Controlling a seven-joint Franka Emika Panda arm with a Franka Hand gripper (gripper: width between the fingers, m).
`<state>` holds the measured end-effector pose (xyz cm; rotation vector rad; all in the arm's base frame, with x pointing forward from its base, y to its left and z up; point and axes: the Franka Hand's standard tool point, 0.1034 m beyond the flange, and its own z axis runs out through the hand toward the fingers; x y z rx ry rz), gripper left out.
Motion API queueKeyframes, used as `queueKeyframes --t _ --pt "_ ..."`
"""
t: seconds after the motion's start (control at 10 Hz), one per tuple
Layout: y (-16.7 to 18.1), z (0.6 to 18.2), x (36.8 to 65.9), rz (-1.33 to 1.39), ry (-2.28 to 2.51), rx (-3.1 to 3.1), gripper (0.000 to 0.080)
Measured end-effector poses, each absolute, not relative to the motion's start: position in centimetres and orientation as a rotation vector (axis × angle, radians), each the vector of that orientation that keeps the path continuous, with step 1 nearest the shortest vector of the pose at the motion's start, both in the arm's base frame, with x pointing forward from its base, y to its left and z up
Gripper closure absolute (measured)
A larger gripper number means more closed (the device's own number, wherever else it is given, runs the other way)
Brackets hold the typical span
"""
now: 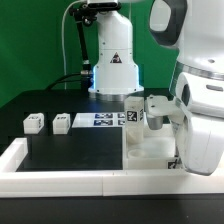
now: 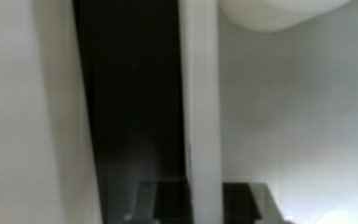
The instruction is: Assemble square table
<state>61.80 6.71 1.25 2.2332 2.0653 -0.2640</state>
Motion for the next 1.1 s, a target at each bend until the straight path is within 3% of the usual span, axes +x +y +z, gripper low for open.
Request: queueKeyframes --t 0.2,0.3,0.4,0.5,0.6,0.7,1.1 --pt "6.6 1.2 61.8 -0.265 2.061 2.237 0.0739" --pt "6.5 1.2 61.8 -0.265 2.060 2.239 0.0660" --pt "6.5 1.2 61.4 -0.284 2.063 2.244 0.0477" --pt "6.5 1.2 60.8 -0.315 2.069 2.251 0.0477" --pt "6.6 1.3 60.2 -0.346 2.075 2.257 0.0294" --pt "6.6 1.4 59.9 -0.362 2.079 2.260 0.0197" --pt "6.6 1.5 59.6 -0.379 2.082 2.263 0.0152"
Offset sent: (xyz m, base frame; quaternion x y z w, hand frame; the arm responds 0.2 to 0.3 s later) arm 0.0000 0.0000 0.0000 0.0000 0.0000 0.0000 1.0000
